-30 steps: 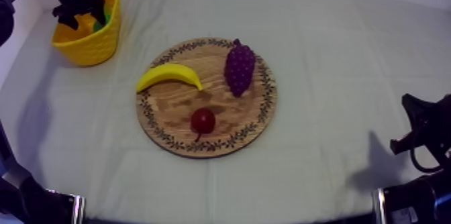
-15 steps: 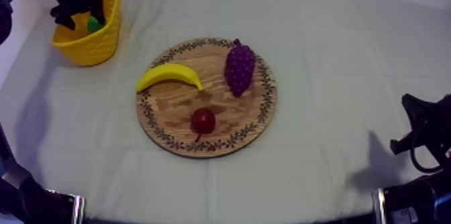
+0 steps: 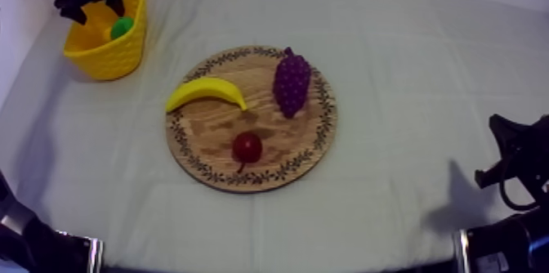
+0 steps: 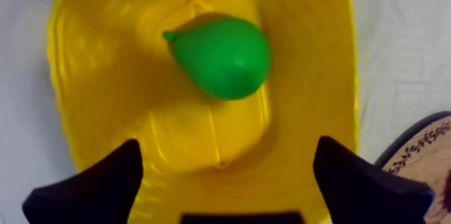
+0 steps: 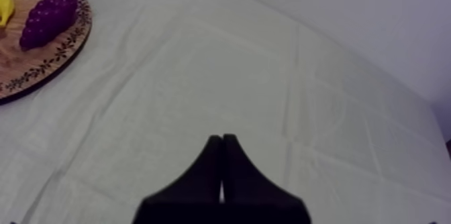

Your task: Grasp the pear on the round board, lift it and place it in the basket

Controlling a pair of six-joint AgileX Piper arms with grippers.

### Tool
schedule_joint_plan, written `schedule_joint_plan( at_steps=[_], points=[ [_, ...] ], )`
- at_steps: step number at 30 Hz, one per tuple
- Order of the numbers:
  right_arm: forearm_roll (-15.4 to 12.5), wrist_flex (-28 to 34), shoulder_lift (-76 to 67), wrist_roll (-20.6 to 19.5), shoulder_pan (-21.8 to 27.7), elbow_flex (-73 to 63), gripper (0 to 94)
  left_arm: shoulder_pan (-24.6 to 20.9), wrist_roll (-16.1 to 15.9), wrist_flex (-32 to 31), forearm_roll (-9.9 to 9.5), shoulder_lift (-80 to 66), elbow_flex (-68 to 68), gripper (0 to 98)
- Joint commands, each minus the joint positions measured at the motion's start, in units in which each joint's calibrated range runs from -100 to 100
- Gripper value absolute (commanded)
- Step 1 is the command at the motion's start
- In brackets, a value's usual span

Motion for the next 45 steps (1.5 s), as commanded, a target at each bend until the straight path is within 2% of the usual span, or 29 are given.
schedule_joint_plan(
  at_steps=[1, 20, 26, 31, 45],
  points=[
    [0.01, 0.02, -0.03, -0.01, 0.0, -0.02, 0.4, 0.12, 0.25, 0.47, 0.03, -1.75, 0.37, 96.0],
    [0.01, 0.02, -0.03, -0.01, -0.08, -0.02, 0.4, 0.41, 1.36, 2.04, 0.24, -14.95, 9.3, 92.5],
    [0.01, 0.02, -0.03, -0.01, -0.08, -0.02, 0.4, 0.22, 0.18, 1.42, 0.8, -19.54, 11.34, 89.1],
    [0.01, 0.02, -0.03, -0.01, -0.08, -0.02, 0.4, 0.33, 0.37, 1.31, 0.97, -23.94, 14.19, 87.5],
    [0.01, 0.02, -0.03, -0.01, -0.08, -0.02, 0.4, -0.46, -0.39, -3.7, 3.6, -39.1, 28.56, 82.6]
  ],
)
